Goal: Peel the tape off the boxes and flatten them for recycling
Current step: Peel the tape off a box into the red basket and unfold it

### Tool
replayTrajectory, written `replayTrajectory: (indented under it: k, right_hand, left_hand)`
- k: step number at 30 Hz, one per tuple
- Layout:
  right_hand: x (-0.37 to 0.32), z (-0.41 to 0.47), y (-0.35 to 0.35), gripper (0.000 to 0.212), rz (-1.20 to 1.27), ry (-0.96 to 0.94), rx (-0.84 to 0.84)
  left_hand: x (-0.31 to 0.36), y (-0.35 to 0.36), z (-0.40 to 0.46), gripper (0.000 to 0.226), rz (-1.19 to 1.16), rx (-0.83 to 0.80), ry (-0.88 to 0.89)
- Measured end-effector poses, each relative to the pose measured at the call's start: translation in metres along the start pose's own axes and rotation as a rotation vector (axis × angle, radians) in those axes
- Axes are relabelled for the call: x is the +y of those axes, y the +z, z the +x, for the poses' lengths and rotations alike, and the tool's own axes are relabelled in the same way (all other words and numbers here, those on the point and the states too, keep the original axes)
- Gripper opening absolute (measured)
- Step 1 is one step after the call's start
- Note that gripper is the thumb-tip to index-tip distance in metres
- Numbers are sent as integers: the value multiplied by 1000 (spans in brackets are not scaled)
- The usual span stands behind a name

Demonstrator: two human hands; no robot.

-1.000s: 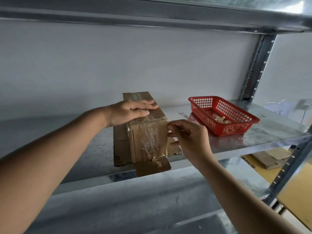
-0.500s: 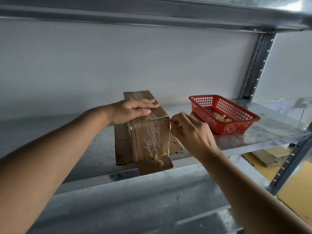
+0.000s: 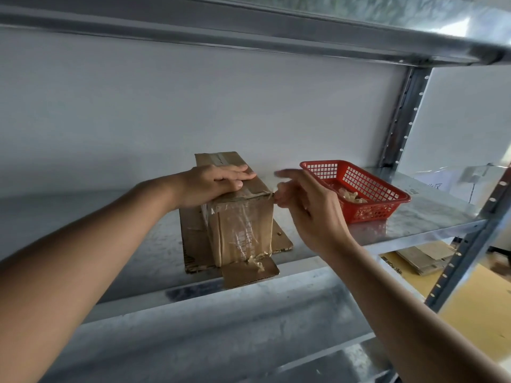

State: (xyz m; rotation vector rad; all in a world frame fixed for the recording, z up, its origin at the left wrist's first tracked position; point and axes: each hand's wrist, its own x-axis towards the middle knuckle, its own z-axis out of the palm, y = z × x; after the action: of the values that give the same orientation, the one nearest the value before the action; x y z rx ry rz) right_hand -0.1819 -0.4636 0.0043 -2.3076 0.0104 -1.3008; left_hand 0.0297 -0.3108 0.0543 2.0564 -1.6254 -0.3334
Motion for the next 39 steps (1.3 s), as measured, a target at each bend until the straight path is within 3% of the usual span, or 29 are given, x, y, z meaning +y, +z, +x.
replayTrajectory:
  k: [2,4,10,17,21,25,31,33,36,39]
  right_hand:
    - [-4,0,3,37,85,161,-26]
    - [-7,1,5,37,20,214,-55]
    - [-21,-2,11,16,-150,126,70]
    - [-37,-3,20,12,-56,26,216]
    - [-54,4,17,9,320,170,143]
    - [-63,6,10,25,742,383,38]
    - [-50,9,7,26,953,797,84]
    - [-50,5,8,26,1089,802,26]
    - [-49,-3,16,48,1183,805,-73]
    - [-45,-10,24,32,1007,718,-12]
  left_hand:
    - [2,1,-1,38,-22,19,-14]
    - [4,3,-2,37,-38,48,-29]
    - [9,12,-5,37,-32,126,-73]
    - [23,20,-6,41,112,175,-203]
    - [34,27,-2,44,195,197,-285]
    - [31,26,-4,51,185,206,-273]
    - [26,24,-1,46,143,183,-266]
    - [26,25,0,46,138,188,-269]
    - [26,26,2,46,150,197,-276]
    - [26,26,2,42,92,201,-275]
